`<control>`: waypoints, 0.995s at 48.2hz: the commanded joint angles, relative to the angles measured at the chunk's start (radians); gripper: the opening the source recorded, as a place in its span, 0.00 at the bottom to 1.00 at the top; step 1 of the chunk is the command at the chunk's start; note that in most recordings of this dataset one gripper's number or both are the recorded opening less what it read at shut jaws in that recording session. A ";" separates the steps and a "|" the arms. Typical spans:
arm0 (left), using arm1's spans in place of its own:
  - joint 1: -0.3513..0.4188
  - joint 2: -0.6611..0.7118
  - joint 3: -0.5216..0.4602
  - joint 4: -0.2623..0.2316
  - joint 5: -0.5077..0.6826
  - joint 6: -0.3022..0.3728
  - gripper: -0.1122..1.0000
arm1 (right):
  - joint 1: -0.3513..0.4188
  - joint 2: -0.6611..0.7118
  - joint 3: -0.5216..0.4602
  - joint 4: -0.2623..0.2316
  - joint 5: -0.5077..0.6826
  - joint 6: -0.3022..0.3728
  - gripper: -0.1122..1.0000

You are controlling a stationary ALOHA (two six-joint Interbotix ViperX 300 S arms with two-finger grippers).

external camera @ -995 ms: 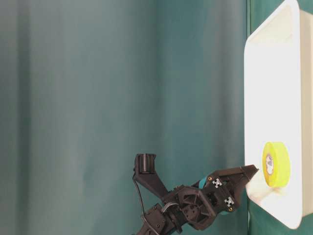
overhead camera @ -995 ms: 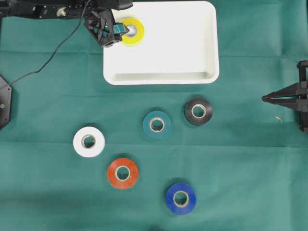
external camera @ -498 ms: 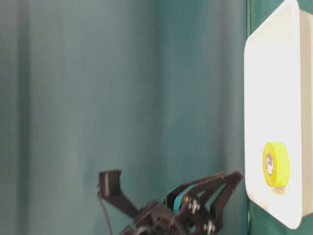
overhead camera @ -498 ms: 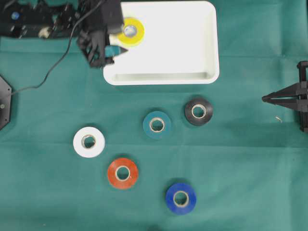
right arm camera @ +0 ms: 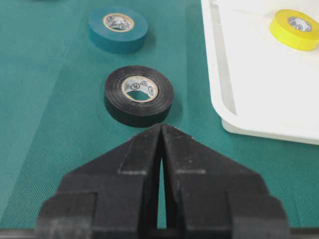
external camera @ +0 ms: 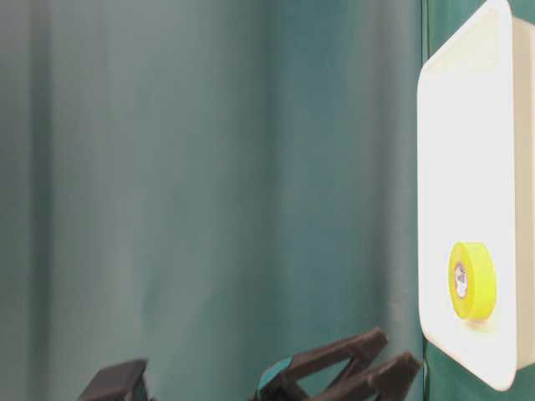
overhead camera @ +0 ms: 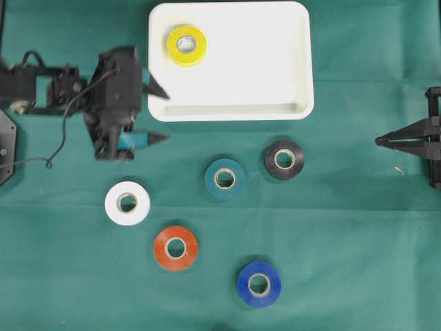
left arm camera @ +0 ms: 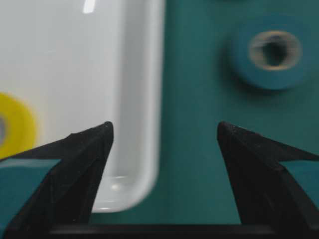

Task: Put the tape into the white case with the left arm.
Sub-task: 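Move the left gripper back over the white tape roll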

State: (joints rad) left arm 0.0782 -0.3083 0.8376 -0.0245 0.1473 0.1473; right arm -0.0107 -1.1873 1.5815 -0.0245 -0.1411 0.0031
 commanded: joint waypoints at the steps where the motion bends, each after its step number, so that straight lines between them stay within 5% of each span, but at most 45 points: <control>1: -0.040 -0.041 0.009 -0.003 -0.020 -0.028 0.85 | 0.000 0.006 -0.009 -0.002 -0.009 0.002 0.02; 17: -0.149 -0.114 0.098 -0.003 -0.054 -0.083 0.85 | 0.000 0.006 -0.009 -0.002 -0.009 0.002 0.02; 48: -0.158 -0.129 0.140 -0.003 -0.034 -0.089 0.85 | 0.000 0.005 -0.009 -0.002 -0.009 0.002 0.02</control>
State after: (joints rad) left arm -0.0767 -0.4326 0.9833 -0.0261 0.1089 0.0598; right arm -0.0107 -1.1873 1.5815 -0.0245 -0.1411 0.0031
